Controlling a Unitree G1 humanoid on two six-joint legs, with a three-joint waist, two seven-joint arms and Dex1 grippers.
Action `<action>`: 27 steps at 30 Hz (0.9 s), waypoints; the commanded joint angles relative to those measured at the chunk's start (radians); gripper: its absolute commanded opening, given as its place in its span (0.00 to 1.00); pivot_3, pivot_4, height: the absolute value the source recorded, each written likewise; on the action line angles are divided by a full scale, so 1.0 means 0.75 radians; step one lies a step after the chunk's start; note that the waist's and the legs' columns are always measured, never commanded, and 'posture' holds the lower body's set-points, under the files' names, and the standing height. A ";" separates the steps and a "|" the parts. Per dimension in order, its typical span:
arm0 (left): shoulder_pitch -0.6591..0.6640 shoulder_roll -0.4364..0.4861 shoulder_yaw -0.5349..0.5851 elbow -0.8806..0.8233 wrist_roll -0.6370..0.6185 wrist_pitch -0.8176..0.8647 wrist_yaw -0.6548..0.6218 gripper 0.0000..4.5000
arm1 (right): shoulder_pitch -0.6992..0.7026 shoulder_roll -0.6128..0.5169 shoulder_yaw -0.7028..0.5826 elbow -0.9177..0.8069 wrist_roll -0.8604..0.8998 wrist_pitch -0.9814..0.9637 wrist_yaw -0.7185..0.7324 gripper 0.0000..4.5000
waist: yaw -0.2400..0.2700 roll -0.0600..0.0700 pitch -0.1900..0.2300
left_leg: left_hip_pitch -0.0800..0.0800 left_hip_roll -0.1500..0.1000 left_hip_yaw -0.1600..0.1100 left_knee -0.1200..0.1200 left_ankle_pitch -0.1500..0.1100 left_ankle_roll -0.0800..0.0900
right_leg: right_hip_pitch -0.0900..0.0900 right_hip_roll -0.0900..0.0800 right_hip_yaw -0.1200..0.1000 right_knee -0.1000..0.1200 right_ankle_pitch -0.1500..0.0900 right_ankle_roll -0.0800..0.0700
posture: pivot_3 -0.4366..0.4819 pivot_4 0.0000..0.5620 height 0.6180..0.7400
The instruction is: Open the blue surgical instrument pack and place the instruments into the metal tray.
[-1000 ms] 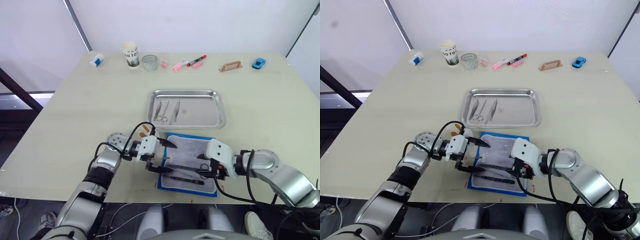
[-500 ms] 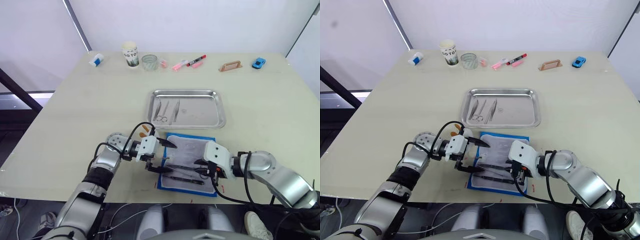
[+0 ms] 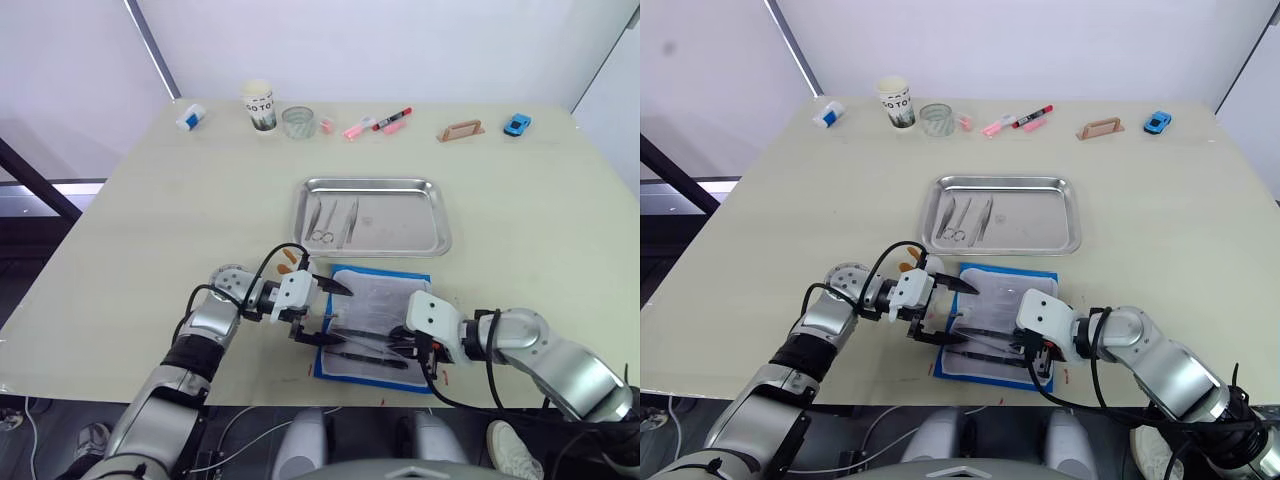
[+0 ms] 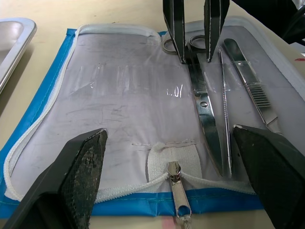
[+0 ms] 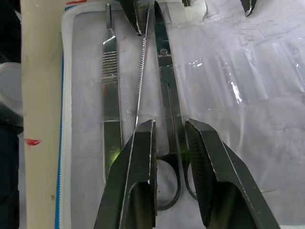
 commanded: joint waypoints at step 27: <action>0.055 0.017 -0.058 0.096 0.077 0.048 0.004 1.00 | -0.007 -0.072 -0.025 -0.051 -0.047 0.016 0.048 0.01 | 0.005 0.000 0.001 | -0.001 -0.001 -0.001 0.000 0.000 0.000 | 0.000 0.000 0.000 -0.001 0.000 0.000 | 0.48 0.27 1.00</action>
